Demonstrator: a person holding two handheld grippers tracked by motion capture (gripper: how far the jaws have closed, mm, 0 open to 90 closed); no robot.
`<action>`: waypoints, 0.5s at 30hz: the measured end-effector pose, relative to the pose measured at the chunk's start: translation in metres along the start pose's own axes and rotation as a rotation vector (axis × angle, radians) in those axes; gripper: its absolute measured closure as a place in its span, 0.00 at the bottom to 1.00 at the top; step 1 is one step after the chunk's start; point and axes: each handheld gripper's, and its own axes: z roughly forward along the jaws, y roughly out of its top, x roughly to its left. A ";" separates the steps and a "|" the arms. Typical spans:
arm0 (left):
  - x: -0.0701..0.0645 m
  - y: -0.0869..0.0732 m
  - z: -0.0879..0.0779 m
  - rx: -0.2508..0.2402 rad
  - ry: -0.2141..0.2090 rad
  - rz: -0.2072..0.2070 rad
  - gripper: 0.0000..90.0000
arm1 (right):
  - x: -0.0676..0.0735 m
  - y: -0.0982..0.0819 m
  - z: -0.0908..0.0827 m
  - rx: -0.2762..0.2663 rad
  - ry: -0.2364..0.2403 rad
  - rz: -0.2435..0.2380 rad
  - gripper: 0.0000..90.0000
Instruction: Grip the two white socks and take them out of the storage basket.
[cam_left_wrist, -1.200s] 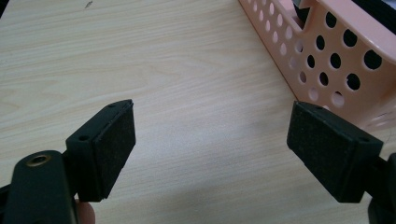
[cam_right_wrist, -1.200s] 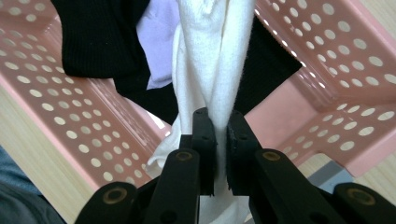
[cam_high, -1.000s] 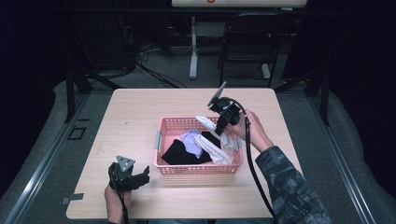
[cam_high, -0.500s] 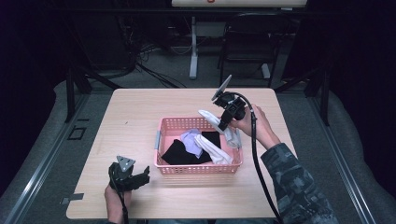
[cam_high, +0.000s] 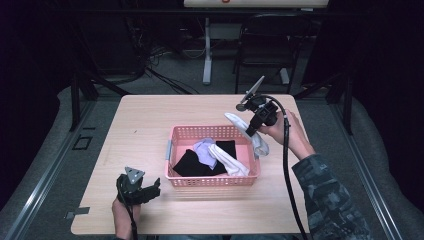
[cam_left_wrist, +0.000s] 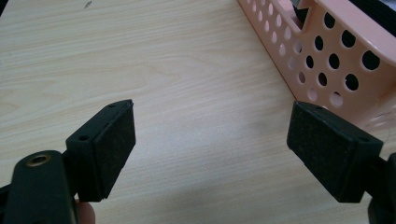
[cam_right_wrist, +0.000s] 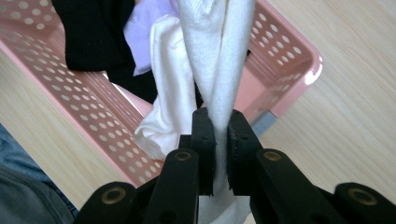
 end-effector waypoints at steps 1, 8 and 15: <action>0.000 0.000 0.000 0.000 0.000 0.000 0.17 | -0.002 -0.002 -0.001 0.002 -0.003 0.001 0.93; 0.000 0.000 0.000 0.002 0.001 0.000 0.17 | -0.018 -0.018 -0.010 -0.010 -0.021 0.041 0.93; 0.000 0.000 0.000 0.001 0.001 -0.001 0.17 | -0.040 -0.037 -0.019 -0.028 -0.036 0.095 0.93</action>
